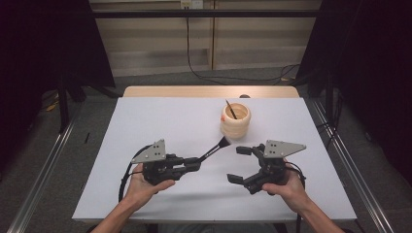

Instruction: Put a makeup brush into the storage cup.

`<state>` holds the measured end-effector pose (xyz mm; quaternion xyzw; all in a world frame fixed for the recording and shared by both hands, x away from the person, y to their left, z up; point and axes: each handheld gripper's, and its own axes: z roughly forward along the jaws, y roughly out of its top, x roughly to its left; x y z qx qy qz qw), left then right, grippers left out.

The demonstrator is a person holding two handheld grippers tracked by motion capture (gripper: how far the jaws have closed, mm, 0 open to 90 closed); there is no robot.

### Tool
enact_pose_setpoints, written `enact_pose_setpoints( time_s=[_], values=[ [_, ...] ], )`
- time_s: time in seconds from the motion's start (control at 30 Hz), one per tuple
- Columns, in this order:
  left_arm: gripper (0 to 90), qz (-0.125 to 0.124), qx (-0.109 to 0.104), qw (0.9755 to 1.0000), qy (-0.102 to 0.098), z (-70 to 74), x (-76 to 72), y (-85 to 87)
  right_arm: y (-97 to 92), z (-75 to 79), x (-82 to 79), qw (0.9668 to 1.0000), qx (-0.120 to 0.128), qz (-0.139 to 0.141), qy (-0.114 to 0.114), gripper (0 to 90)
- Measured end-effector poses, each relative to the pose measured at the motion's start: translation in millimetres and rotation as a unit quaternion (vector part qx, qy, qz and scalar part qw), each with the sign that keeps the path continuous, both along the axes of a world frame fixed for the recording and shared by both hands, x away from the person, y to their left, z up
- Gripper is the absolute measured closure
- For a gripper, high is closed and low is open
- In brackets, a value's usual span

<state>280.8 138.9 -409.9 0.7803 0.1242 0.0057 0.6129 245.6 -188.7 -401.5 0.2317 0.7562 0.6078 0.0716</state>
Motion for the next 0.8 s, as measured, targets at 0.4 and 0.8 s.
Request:
enact_pose_setpoints(
  time_s=[0.4, 0.8],
  values=[
    [79.4, -0.007, -0.007, 0.9999, -0.006, 3.3, -2.3, -3.8, 16.9, 19.5, 13.9, 0.9992, 0.013, 0.034, 0.016, 13.0],
    [79.4, -0.013, -0.005, 0.9998, -0.01, 2.8, -4.2, -4.2, 27.9, 21.8, 37.6, 0.9962, 0.022, 0.081, 0.025, 38.6]
  ],
)
